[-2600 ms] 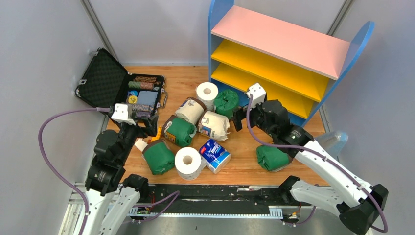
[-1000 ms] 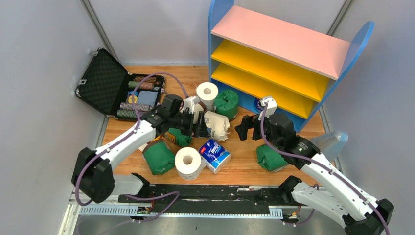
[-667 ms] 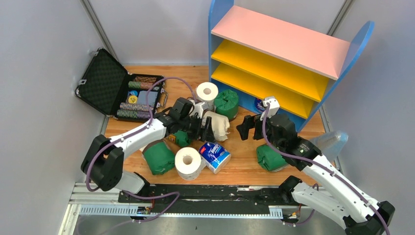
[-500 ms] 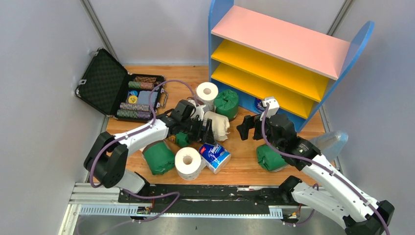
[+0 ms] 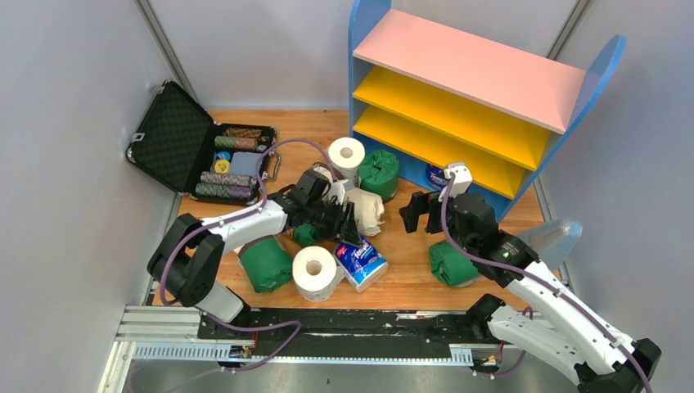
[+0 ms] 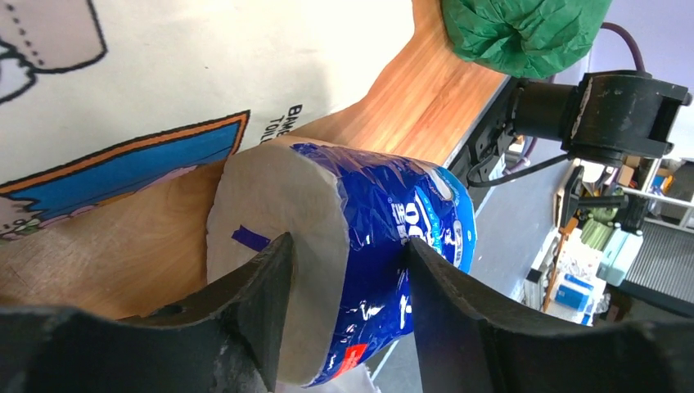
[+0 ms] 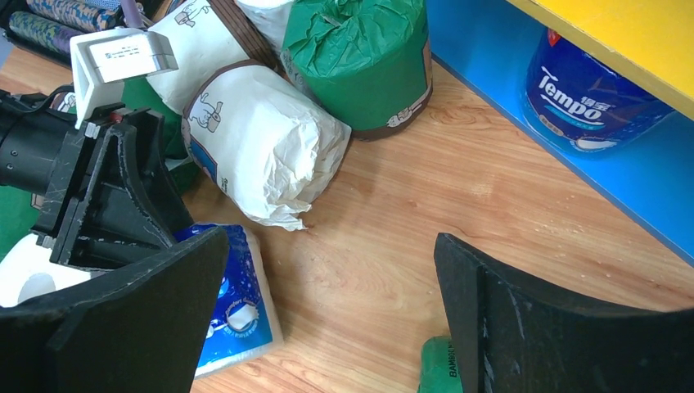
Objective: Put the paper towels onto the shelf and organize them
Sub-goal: Adjust the paper towel at the center of the board.
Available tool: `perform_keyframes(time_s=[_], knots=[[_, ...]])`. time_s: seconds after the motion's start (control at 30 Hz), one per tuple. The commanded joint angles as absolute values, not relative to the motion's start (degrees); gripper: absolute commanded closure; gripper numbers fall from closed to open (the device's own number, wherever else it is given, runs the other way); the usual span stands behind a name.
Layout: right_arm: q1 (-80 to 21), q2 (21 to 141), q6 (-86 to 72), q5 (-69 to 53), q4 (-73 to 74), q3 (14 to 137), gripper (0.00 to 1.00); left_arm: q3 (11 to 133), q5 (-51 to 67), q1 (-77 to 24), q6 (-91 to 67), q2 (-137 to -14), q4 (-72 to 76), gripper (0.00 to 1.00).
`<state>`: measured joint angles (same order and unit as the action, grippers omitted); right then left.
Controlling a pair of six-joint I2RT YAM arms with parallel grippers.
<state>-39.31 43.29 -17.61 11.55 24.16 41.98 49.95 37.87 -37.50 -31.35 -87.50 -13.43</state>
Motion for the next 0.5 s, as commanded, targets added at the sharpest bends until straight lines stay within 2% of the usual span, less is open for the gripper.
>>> perform_keyframes(time_s=[0.0, 0.3, 0.47], knots=[[-39.4, 43.3, -18.6, 13.2, 22.7, 41.5, 0.00, 49.3, 40.4, -38.4, -32.9, -86.6, -10.1, 0.47], [-39.4, 42.9, -19.0, 14.9, 22.8, 41.3, 0.00, 51.5, 38.3, -40.9, -32.6, -83.3, -11.3, 0.79], [-39.4, 41.0, -19.9, 18.2, 23.0, 41.0, 0.00, 56.5, 28.5, -45.4, -25.4, -80.6, -17.5, 0.91]])
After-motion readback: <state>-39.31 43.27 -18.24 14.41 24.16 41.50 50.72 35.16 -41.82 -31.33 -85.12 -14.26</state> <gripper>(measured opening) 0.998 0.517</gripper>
